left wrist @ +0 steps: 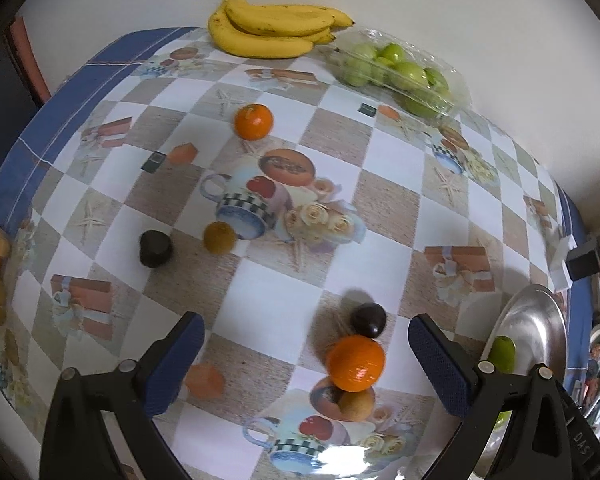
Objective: Organize fruits
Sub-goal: 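Withdraw both open tools from the bowl back toward the fruit, then grasp an orange with the left tool while the right tool grasps a small yellow fruit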
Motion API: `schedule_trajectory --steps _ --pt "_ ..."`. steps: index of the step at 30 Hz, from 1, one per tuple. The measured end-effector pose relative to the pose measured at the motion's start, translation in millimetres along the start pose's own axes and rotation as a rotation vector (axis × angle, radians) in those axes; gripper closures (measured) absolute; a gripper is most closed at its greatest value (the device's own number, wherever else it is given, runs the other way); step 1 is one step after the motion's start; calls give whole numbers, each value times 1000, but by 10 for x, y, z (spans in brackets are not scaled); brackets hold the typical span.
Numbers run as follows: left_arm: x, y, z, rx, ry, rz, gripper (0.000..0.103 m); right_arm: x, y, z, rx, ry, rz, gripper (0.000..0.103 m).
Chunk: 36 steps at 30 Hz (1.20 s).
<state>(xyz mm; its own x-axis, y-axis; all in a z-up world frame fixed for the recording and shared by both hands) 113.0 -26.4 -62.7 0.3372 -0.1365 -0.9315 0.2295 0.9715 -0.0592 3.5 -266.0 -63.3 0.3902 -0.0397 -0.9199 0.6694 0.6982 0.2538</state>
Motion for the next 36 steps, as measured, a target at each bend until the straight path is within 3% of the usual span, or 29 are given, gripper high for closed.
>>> schedule_trajectory --steps 24,36 --pt "-102 640 30 -83 -26 4 0 96 1007 -352 -161 35 98 5" --pt "67 751 -106 -93 47 11 0 214 1355 -642 -255 85 95 5"
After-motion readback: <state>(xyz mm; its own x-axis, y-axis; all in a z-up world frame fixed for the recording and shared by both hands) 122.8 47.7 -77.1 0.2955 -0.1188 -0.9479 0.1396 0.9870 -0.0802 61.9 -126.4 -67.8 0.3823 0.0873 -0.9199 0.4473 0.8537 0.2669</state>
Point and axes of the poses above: each gripper's, at about its wrist camera, not at the fingertips, and x roughly the way its jaws point, y to its left, z to its top, the point moved 7 cm from there along x, roughly the way its jaws point, and after that the axes turned 11 degrees about x, right-handed, at the moved point
